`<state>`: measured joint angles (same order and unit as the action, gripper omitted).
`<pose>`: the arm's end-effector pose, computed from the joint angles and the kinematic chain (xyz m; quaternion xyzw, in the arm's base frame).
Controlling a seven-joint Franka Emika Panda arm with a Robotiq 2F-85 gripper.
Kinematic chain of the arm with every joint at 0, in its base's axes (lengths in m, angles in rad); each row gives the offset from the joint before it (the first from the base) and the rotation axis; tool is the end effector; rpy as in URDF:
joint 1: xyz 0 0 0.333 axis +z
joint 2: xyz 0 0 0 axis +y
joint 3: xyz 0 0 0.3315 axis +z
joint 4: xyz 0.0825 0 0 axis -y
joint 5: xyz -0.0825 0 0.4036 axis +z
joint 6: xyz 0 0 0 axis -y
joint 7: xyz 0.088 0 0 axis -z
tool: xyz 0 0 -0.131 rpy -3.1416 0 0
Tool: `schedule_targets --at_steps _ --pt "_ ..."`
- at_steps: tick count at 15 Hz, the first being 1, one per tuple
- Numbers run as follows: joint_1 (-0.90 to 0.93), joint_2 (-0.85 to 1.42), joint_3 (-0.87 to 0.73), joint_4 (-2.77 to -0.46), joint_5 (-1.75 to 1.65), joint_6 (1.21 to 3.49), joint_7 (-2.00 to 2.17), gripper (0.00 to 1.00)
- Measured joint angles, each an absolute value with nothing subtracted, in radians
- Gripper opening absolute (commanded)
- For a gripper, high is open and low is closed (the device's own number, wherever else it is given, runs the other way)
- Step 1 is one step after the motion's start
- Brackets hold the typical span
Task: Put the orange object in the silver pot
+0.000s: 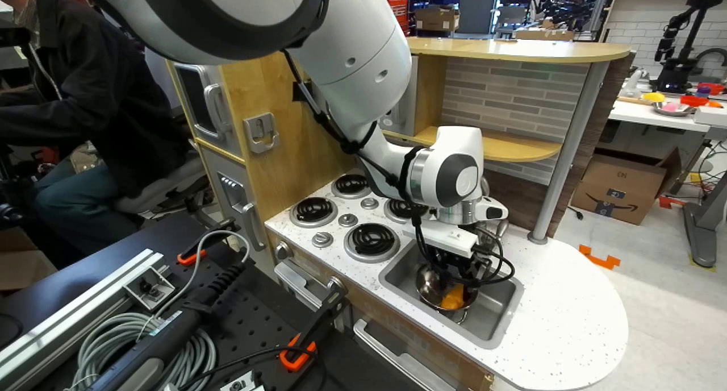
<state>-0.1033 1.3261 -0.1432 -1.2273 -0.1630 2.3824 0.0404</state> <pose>0.6845 -0.1599 -0.0941 0.9884 -0.0307 -0.0939 0.1152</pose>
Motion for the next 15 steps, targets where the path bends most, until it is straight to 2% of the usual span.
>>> schedule_targets --at_steps 2,6,15 --pt "-0.105 1.329 -0.136 -1.223 -0.152 2.390 0.034 1.00" --pt "-0.099 1.276 -0.100 -1.295 -0.153 2.462 0.016 1.00" --pt "-0.053 0.982 -0.080 -1.709 -0.159 2.771 -0.063 1.00"
